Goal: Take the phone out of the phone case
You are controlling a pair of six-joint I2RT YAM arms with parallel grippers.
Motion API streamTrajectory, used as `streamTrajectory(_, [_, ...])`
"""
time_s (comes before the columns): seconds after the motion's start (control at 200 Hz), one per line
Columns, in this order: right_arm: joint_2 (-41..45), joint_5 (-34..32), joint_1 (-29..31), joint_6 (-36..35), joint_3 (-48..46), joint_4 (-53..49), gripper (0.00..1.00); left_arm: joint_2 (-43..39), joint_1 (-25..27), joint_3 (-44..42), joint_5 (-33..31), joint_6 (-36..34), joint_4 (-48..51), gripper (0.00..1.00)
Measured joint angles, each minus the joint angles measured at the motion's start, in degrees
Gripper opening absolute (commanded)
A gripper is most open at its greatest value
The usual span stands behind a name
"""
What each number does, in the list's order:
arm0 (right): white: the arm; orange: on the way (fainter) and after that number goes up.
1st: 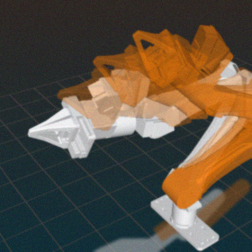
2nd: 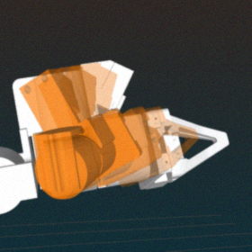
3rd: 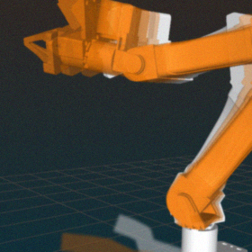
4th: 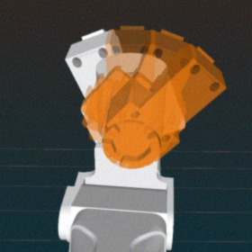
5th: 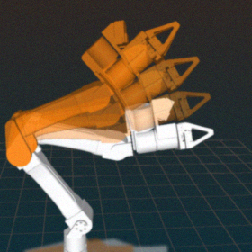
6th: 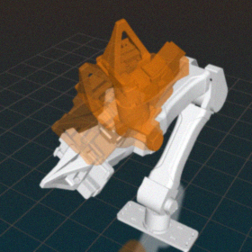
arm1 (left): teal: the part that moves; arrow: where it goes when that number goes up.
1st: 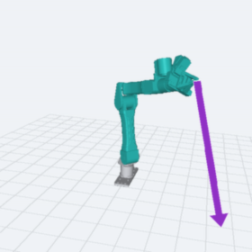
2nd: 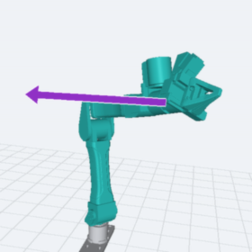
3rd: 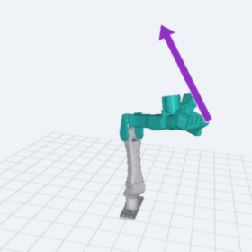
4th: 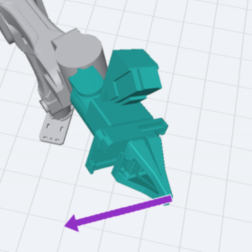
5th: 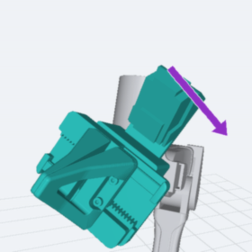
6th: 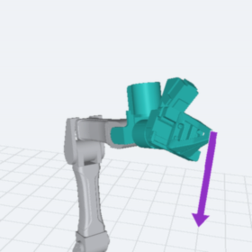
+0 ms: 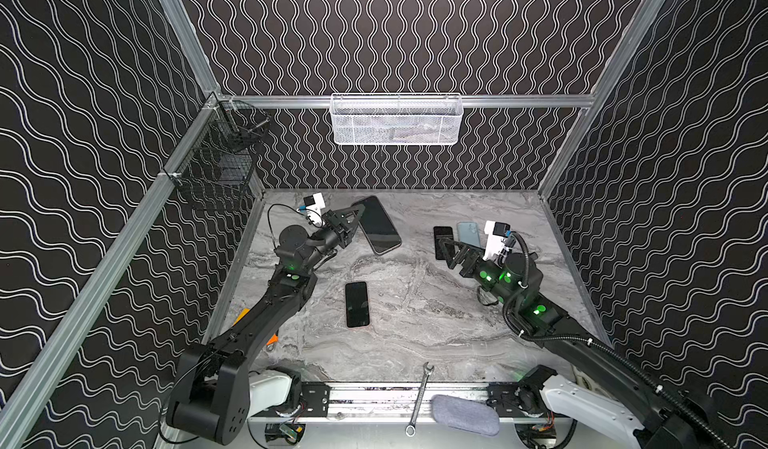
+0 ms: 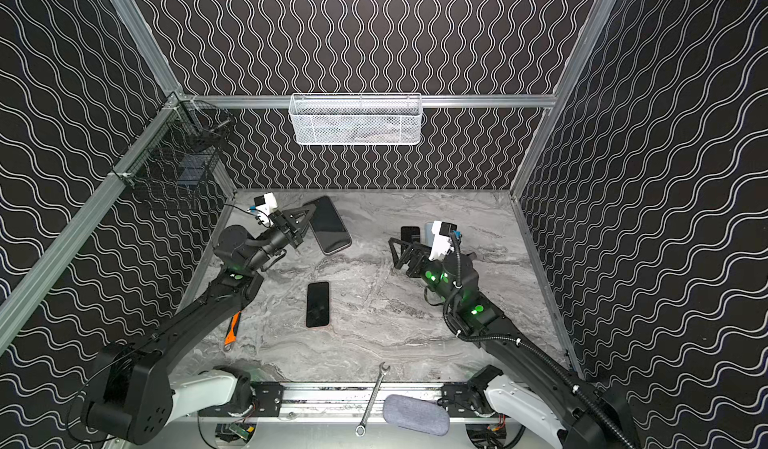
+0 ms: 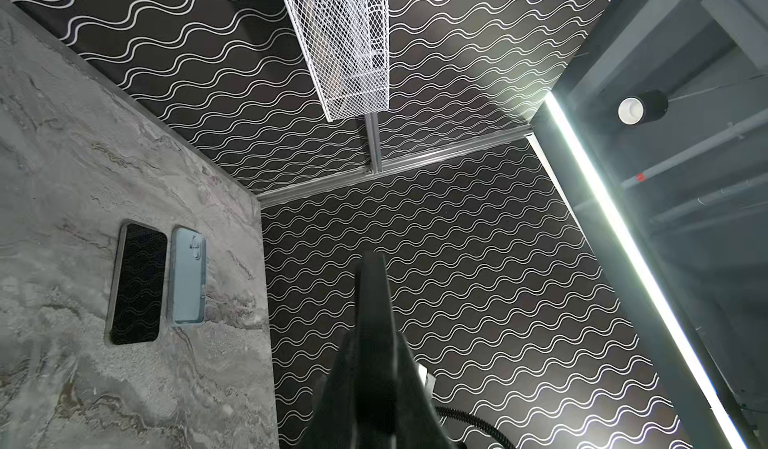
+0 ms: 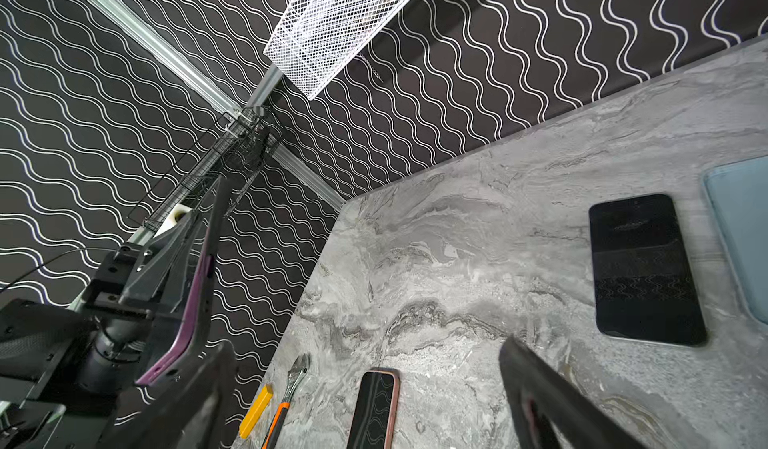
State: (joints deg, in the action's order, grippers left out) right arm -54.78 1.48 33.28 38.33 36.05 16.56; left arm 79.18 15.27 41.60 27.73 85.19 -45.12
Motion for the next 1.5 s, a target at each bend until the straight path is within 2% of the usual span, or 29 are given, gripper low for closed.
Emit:
streamTrajectory(0.195, [0.7,1.2,0.0,-1.7,-2.4,-1.2,1.0,0.7,-0.2,-0.6,0.0,-0.1,-0.6,0.0])
streamTrajectory(0.42, [-0.4,7.1,0.0,-1.9,-3.2,0.3,1.0,0.7,-0.4,-0.9,-0.7,0.0,-0.6,0.0])
streamTrajectory(0.711, [-3.6,14.1,0.0,2.2,-4.5,6.7,1.0,1.2,-0.5,-1.6,-1.7,0.3,-0.6,0.0])
streamTrajectory(0.861, [-7.2,18.1,0.0,5.1,-4.3,11.8,0.96,0.8,-0.5,-2.2,-2.0,0.5,-0.7,0.0])
streamTrajectory(1.031, [-12.5,23.3,0.0,9.1,-2.9,17.5,0.83,0.3,-0.5,-2.4,-1.9,1.5,-0.7,0.0])
streamTrajectory(1.276, [-18.8,29.6,0.0,14.6,-1.9,27.6,0.78,-0.9,0.1,-2.7,-1.4,2.1,-1.7,0.0])
streamTrajectory(1.497, [-20.6,33.0,1.0,15.2,-0.7,31.9,0.77,0.0,1.0,-2.6,-0.7,3.0,-2.4,0.0])
